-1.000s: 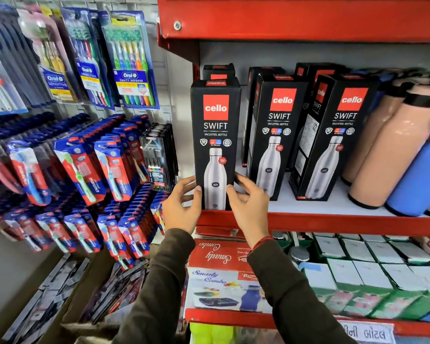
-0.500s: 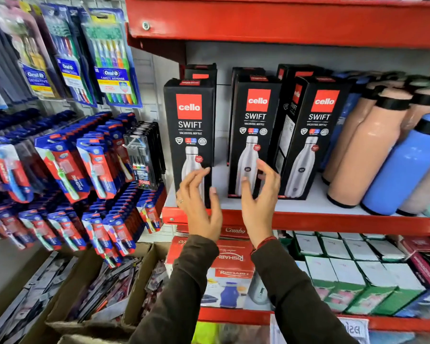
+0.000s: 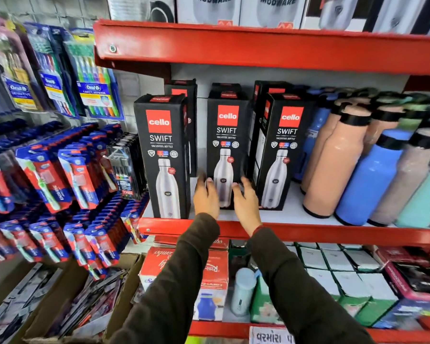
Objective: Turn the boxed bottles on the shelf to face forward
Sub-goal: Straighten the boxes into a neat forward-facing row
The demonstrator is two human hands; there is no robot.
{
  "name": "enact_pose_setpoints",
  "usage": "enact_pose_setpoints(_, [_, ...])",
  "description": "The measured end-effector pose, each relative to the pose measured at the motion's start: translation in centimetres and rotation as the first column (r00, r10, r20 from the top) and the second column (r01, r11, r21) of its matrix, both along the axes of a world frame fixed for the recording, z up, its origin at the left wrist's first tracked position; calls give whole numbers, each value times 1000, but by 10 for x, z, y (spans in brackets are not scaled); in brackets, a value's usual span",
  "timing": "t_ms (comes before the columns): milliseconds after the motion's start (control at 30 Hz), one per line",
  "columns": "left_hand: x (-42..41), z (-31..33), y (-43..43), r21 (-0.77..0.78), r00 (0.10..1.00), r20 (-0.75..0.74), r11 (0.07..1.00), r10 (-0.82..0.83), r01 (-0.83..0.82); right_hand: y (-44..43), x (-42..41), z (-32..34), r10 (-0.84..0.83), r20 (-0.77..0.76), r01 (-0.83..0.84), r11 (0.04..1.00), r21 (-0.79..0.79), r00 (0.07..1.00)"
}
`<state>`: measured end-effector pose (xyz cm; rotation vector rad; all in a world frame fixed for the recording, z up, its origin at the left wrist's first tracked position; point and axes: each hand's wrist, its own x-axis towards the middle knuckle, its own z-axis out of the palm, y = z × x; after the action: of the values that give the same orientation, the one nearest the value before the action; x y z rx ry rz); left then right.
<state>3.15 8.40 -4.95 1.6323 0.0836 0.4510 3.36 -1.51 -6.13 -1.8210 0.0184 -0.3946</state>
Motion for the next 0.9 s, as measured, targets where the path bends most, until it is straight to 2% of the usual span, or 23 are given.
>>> enact_pose_setpoints(200, [5,-6,6,-7,997,-55,999,53,-54,-6,-4,-1,-2,41,3,1000,-22,999])
enact_pose_setpoints(333, [-5,-10,6,-31,996,-44,996,81,-83,-7,-15,-3,20,81,-24,999,37,996])
enact_pose_setpoints(467, [-21,-16,11,9,993,-15,993,117,-117,-9,-27,-8,48,82,-52,997,51,995])
enact_pose_setpoints(900, [-54,-18,19,-1,998,18,998,61,-61,-8,-50,-13,17,86,-21,999,45,996])
